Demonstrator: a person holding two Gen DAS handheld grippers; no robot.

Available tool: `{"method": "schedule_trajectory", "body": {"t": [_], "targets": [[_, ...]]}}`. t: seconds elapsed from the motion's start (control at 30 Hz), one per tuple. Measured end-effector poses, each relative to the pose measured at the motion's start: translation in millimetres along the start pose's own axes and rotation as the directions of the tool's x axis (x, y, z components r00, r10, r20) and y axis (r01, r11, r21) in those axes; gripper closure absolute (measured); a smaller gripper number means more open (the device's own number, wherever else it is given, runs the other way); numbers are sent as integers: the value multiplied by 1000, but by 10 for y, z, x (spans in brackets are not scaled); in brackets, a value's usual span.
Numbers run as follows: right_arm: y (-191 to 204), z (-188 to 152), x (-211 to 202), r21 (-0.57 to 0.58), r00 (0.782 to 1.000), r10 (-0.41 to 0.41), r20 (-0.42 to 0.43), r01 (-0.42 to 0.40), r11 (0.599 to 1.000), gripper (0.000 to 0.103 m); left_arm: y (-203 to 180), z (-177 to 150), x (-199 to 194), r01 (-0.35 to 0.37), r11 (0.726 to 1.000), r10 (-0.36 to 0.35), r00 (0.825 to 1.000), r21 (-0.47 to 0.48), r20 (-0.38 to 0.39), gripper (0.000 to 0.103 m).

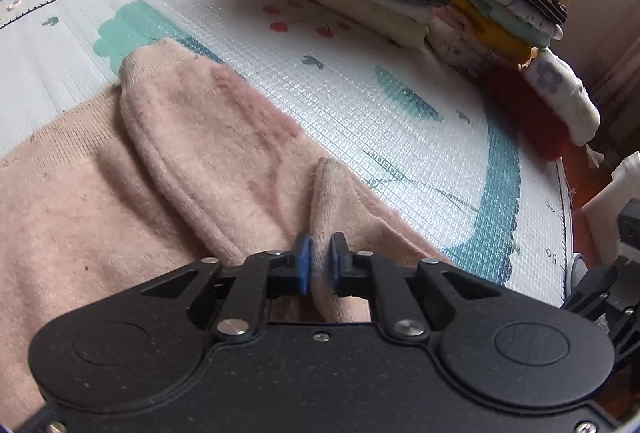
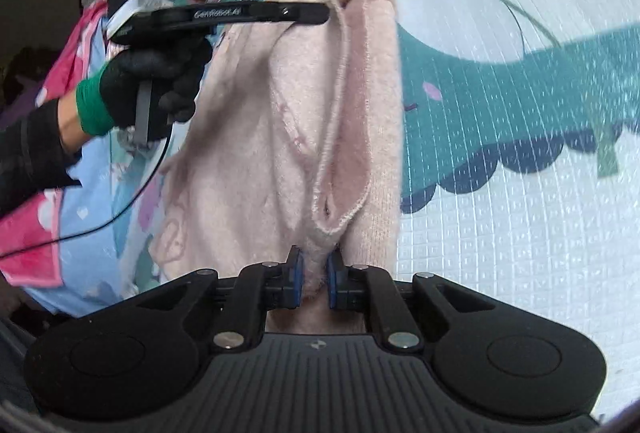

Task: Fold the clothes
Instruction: 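Lay the sleeve along the folded side and open the left tool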

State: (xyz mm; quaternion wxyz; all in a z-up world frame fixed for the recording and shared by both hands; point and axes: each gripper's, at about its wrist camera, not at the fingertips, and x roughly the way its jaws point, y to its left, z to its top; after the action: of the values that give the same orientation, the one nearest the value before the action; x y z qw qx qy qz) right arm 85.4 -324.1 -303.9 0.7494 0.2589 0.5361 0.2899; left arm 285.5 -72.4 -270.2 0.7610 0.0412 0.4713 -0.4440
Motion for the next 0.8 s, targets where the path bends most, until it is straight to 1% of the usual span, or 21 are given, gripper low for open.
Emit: {"method": "schedule_trajectory", "body": {"t": [0.03,0.07,0.1,0.13,0.2,0.23,0.27,0.3,0.33,0.4,0.43,0.47,0.5,0.53,0.57,0.6,0.67,0.7,0.73,0.77,0.8], "targets": [[49,-2,-51,-32,1000,-7,2,7,999,75,2,-2,-21,-4,1000,4,1000,2,4,95],[85,-13,-119,-49,1000,-7,19,8,999,70,4,-5,-43,-7,1000,7,1000,3,8,92],[117,-28,-192,-61,999,-5,39,7,998,63,6,-7,-64,-10,1000,10,1000,5,12,90],[160,-33,-259,-91,997,-29,67,35,995,62,9,-6,-99,-3,1000,3,1000,11,11,89],[318,-47,-369,-223,984,-90,156,123,967,61,34,-7,-166,5,1000,-5,1000,8,12,86],[401,-55,-422,-288,972,-114,204,171,942,62,47,2,-161,5,1000,-5,1000,-8,13,80],[482,-38,-435,-351,963,-119,242,201,915,62,60,11,-156,5,1000,-5,1000,-23,14,77],[543,12,-414,-411,959,-103,262,208,888,63,48,21,-127,10,1000,-9,1000,-24,15,76],[602,30,-378,-473,962,-81,260,200,858,65,35,30,-97,14,1000,-13,1000,-25,16,77],[655,42,-116,-550,978,-83,192,178,816,70,-97,70,-18,15,998,-16,1000,56,15,88],[677,48,27,-585,984,-89,155,164,795,74,-151,82,31,-7,996,7,1000,91,8,92],[654,4,161,-603,984,-122,133,178,777,75,-205,94,79,-29,992,29,1000,126,2,92],[617,-54,293,-618,980,-163,116,200,761,76,-214,102,50,-46,990,44,999,131,16,92],[601,-115,305,-628,977,-170,125,211,749,76,-224,109,22,-63,989,59,998,137,30,91],[614,-125,288,-623,977,-172,126,213,753,76,-233,117,-7,-80,987,74,996,142,44,87],[615,-101,255,-602,980,-164,113,199,774,75,-243,125,-36,-96,984,88,994,147,59,85],[581,-89,167,-583,986,-125,111,166,796,75,-243,99,-189,-28,987,19,998,160,60,84],[574,-103,163,-591,986,-127,110,168,789,75,-243,86,-264,5,986,-16,998,167,60,84],[571,-121,170,-605,985,-136,108,174,777,75,-270,55,-280,35,981,-44,998,190,44,84],[551,-128,209,-604,984,-151,96,178,777,75,-297,24,-295,64,975,-71,997,212,28,84],[515,-123,217,-586,985,-146,93,173,792,75,-306,4,-212,37,979,-43,999,202,29,84]]}}
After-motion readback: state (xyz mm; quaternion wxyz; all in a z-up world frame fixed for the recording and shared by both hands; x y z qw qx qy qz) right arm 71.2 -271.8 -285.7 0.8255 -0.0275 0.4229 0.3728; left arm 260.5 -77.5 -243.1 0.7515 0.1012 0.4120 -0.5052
